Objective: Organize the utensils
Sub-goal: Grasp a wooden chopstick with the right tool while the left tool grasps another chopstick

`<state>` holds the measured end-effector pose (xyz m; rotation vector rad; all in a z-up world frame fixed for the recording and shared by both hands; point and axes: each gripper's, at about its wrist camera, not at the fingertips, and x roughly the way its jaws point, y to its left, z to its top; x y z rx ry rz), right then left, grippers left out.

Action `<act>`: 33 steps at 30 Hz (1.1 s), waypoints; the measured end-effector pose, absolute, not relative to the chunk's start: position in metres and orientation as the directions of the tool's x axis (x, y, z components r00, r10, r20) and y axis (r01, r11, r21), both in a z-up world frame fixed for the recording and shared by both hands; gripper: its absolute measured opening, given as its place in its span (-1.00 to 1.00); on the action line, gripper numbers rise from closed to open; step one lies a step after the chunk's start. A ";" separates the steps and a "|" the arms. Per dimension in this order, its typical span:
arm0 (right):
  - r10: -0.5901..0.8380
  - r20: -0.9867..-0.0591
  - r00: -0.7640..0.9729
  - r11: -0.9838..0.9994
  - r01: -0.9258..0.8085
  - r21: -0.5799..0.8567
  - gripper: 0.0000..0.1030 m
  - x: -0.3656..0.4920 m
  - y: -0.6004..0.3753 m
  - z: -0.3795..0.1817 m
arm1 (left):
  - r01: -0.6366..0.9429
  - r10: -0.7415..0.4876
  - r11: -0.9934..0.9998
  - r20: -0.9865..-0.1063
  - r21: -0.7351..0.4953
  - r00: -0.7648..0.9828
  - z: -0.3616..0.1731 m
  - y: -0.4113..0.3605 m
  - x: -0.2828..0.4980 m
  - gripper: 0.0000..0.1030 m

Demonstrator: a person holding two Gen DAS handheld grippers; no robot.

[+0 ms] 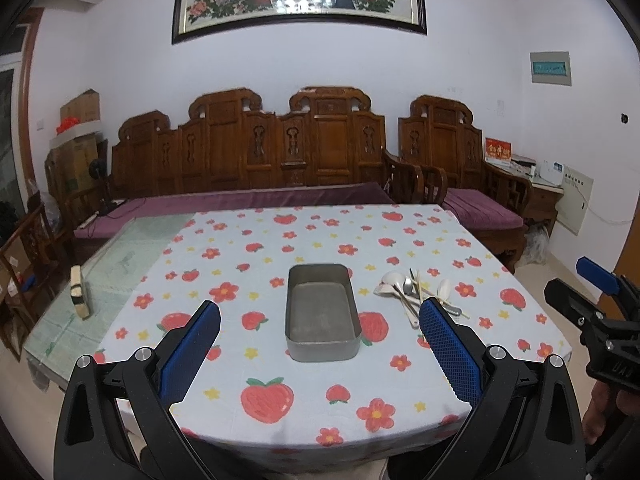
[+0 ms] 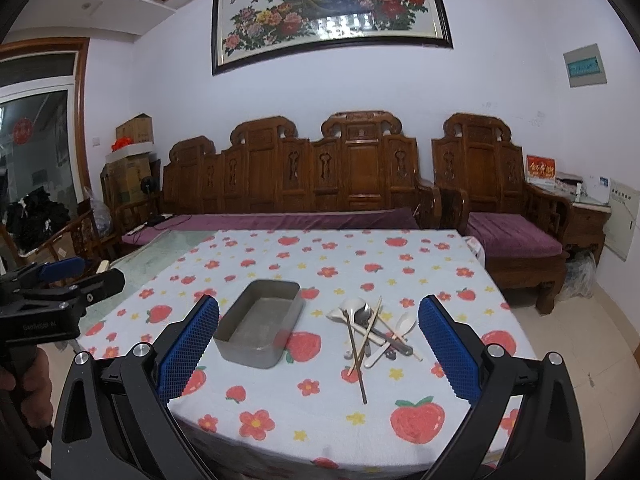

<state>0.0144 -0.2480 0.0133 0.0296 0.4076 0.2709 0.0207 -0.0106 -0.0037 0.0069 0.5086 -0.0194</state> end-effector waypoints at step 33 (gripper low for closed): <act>0.307 -0.773 0.554 0.928 -0.354 0.115 -0.71 0.189 -0.257 -0.172 | 0.236 -0.193 0.972 -0.639 -0.019 0.744 -0.085 -0.067 0.129 0.88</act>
